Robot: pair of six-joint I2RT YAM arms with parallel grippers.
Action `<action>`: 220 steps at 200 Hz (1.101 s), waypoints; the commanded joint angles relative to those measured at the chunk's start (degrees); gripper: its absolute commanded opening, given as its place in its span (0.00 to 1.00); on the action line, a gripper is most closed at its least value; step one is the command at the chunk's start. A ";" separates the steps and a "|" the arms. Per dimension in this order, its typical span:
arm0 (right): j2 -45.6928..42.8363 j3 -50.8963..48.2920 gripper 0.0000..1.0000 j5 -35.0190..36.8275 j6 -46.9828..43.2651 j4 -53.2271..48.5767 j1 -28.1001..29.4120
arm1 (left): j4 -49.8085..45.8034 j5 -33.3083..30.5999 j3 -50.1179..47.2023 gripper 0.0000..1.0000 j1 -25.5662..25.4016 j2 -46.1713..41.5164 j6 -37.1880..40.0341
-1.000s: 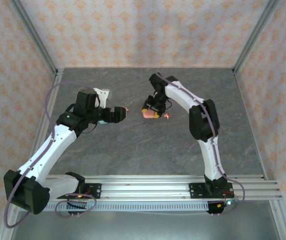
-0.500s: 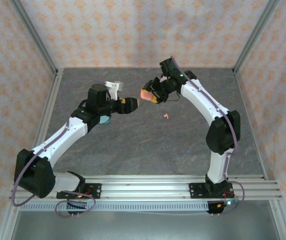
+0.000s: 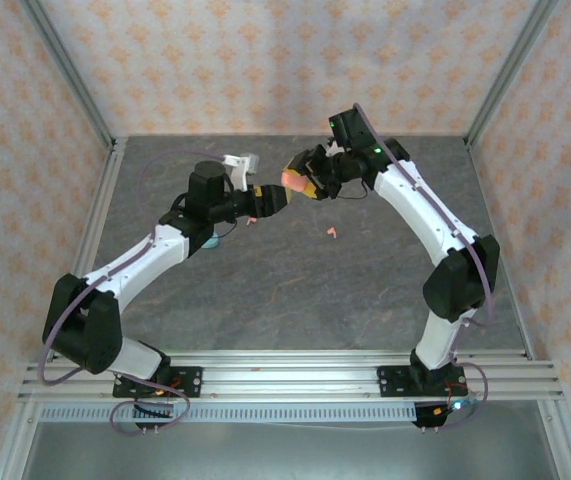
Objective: Insert wireless bluetooth earbuds into charging case
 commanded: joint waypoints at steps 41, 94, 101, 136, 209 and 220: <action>-3.02 0.58 0.48 -1.96 3.87 -2.60 0.15 | 7.52 2.16 6.62 0.51 -0.99 4.40 -1.74; -2.96 1.79 0.48 -2.56 4.57 -2.42 0.15 | 4.75 2.70 7.90 0.23 -1.07 4.58 -1.47; -2.90 2.03 0.48 -2.50 4.52 -2.45 0.15 | 4.20 2.70 8.12 0.20 -1.05 4.50 -1.40; -3.40 4.53 0.63 -3.62 2.56 -0.07 0.07 | 2.41 2.50 8.90 0.13 -0.97 3.35 -1.04; -7.00 9.99 0.71 -8.66 0.02 3.92 -3.12 | -0.95 5.71 13.98 0.11 2.28 0.09 -1.74; -7.85 9.99 0.71 -8.89 -0.28 4.78 -3.39 | -1.99 6.74 15.35 0.11 2.90 -0.37 -1.70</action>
